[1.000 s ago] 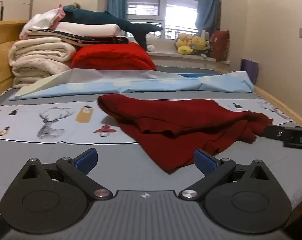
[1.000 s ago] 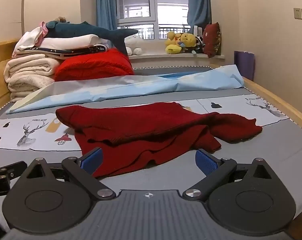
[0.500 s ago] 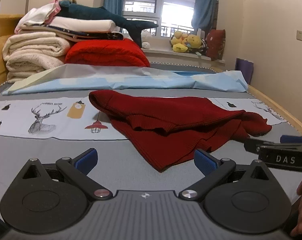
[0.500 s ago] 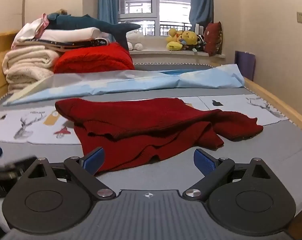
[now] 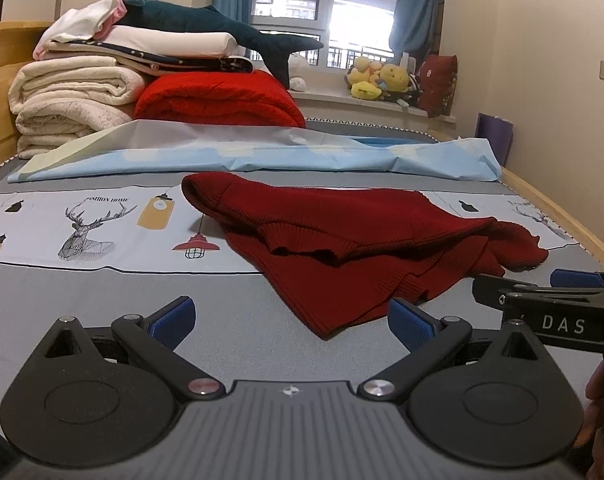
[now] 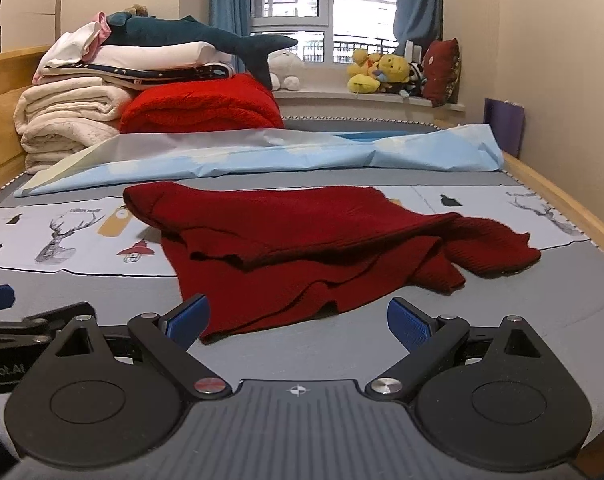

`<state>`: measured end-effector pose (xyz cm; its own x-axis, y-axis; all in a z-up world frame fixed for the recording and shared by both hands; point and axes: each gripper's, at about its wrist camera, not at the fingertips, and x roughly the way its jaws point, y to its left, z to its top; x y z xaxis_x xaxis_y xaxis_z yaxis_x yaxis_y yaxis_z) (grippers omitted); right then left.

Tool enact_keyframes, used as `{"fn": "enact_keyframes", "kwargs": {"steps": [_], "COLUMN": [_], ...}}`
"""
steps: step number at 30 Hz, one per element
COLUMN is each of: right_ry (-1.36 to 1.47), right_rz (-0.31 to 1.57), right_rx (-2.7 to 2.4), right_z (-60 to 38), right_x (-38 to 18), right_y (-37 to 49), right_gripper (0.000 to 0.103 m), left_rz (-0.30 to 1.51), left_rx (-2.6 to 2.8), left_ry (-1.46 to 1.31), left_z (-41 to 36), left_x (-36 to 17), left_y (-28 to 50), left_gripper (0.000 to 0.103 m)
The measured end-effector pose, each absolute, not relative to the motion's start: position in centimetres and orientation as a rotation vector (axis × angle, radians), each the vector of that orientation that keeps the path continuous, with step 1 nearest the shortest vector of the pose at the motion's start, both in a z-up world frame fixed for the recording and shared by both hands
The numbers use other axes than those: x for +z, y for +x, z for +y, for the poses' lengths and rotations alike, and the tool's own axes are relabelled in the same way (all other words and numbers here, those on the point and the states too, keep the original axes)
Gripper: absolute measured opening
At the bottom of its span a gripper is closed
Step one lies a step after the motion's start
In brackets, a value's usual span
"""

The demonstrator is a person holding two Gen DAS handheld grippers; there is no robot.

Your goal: Fold small clothes

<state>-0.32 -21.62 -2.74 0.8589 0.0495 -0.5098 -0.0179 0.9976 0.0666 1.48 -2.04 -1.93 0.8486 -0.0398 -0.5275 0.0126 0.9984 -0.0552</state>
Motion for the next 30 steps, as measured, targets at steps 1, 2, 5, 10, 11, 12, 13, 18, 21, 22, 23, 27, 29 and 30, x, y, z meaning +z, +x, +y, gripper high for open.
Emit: {"fn": "enact_keyframes", "kwargs": {"steps": [1,2,5,10,11,12,13,18,21,22,23,27,29,30], "right_ry": [0.06,0.056,0.042,0.024,0.024,0.026,0.029,0.031,0.032,0.032,0.031,0.031,0.031,0.031], "right_rz": [0.538,0.537,0.532,0.536,0.536,0.538,0.539,0.541,0.54,0.539,0.539,0.539,0.539,0.538], "right_rx": [0.04,0.043,0.048,0.058,0.058,0.058,0.058,0.058,0.06,0.061,0.062,0.062,0.062,0.063], "right_z": [-21.54,-21.5,-21.24,-21.03,-21.19,-21.21,-21.25,-21.37,-21.32,-21.28,-21.26,-21.22,-21.18,-21.13], "right_x": [-2.72,-2.75,-2.76,-2.92,-2.94,-2.94,-2.94,-3.04,-3.07,-3.12,-3.14,-3.16,-3.14,-3.15], "right_y": [-0.29,-0.33,-0.41,-0.39,-0.42,-0.37,-0.32,-0.22,-0.2,-0.18,-0.17,-0.19,-0.19,-0.18], "right_gripper": [0.096,0.096,0.096,0.095,0.095,0.095,0.095,0.095,0.095,0.094,0.094,0.093,0.093,0.093], "left_rz": [0.557,0.557,0.559,0.566,0.567,0.568,0.568,0.567,0.568,0.567,0.567,0.566,0.566,0.565], "left_rx": [-0.027,-0.026,-0.025,-0.024,-0.024,-0.024,-0.024,-0.024,-0.023,-0.023,-0.023,-0.023,-0.026,-0.027], "left_ry": [-0.052,-0.054,-0.056,-0.058,-0.058,-0.058,-0.058,-0.06,-0.06,-0.059,-0.059,-0.059,-0.06,-0.059], "left_z": [-2.03,-2.03,-1.98,-2.0,-1.99,-1.97,-1.98,-1.97,-1.99,-1.99,-1.99,-2.0,-1.99,-2.02], "left_x": [-1.92,-1.96,-2.03,-2.16,-2.17,-2.17,-2.18,-2.18,-2.26,-2.25,-2.26,-2.23,-2.21,-2.2], "left_y": [1.53,1.56,1.65,1.89,1.93,1.95,2.0,2.02,2.06,2.03,2.04,2.02,2.04,2.05], "left_gripper": [0.102,0.102,0.102,0.102,0.102,0.102,0.102,0.102,0.102,0.102,0.102,0.102,0.102,0.102]}}
